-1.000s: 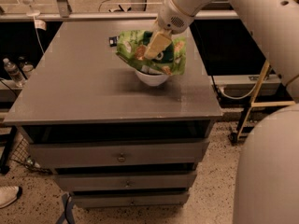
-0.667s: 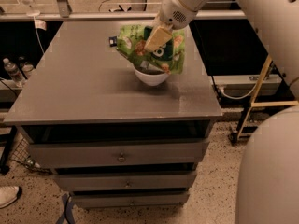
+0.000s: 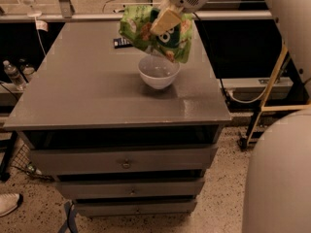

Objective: Pick green rice chip bag from white bowl and place on counter

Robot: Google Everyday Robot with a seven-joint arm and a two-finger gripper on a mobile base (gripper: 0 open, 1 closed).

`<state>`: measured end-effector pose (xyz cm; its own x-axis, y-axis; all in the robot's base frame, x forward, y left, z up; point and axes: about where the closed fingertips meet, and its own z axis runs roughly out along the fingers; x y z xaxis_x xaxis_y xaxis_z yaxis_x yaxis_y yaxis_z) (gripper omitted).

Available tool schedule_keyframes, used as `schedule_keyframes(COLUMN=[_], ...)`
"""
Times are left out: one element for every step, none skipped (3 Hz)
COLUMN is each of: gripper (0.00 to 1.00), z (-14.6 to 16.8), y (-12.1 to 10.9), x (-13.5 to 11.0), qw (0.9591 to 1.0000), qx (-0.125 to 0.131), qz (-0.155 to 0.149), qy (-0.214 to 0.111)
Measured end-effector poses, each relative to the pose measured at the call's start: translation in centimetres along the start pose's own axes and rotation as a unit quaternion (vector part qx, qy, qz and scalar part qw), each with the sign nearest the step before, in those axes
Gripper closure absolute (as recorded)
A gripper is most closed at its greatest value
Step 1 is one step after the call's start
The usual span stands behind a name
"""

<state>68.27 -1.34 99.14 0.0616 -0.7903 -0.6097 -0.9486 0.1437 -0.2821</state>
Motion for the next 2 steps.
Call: schedule_keyframes(gripper=[1.00,1.00], z=[-0.40,-0.23], y=[-0.33,-0.57], x=[-0.32,-0.36], qw=[1.0000,1.0000], qx=[0.006,0.008], qz=[-0.002,-0.004], qy=[-0.004,-0.004])
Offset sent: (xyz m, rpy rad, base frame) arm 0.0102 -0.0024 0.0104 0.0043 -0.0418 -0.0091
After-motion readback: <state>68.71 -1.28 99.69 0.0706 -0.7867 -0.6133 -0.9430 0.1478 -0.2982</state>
